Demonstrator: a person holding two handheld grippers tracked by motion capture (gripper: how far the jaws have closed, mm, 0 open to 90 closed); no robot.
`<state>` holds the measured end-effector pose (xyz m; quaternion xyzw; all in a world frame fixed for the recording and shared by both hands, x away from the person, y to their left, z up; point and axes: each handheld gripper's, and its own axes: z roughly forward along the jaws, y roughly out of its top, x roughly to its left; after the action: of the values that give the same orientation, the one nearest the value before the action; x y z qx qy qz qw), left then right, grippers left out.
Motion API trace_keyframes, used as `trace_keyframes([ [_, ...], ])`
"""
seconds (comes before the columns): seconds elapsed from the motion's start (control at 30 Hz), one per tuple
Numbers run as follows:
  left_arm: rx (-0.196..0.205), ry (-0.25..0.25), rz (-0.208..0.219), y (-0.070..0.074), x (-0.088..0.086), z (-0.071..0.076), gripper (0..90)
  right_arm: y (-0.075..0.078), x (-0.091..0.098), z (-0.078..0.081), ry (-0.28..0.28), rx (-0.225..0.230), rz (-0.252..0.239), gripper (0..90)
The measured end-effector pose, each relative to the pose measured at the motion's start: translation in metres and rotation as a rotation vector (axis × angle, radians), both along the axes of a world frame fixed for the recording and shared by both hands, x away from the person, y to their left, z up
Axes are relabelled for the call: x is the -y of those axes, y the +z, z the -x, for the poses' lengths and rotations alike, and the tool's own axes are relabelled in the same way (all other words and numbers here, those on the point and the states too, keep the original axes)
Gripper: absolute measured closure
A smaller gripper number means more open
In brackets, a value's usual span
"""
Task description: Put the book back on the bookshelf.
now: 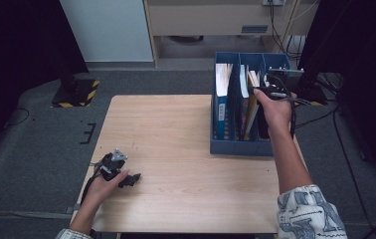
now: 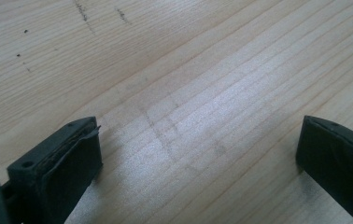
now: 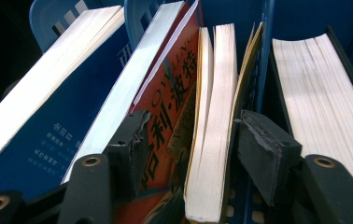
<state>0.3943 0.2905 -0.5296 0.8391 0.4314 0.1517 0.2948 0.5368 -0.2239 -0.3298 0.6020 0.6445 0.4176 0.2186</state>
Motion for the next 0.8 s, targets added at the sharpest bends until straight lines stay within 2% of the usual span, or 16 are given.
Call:
trace_keyframes([
  [0.3, 0.0, 0.0, 0.0, 0.0, 0.0, 0.0, 0.0, 0.004, 0.002, 0.007, 0.016, 0.001, 0.014, 34.6],
  [0.57, 0.0, 0.0, 0.0, 0.0, 0.0, 0.0, 0.0, 0.006, 0.007, 0.017, 0.035, 0.032, 0.025, 25.9],
  [0.8, 0.0, 0.0, 0.0, 0.0, 0.0, 0.0, 0.0, 0.011, 0.013, 0.031, 0.046, 0.06, 0.016, 22.9],
])
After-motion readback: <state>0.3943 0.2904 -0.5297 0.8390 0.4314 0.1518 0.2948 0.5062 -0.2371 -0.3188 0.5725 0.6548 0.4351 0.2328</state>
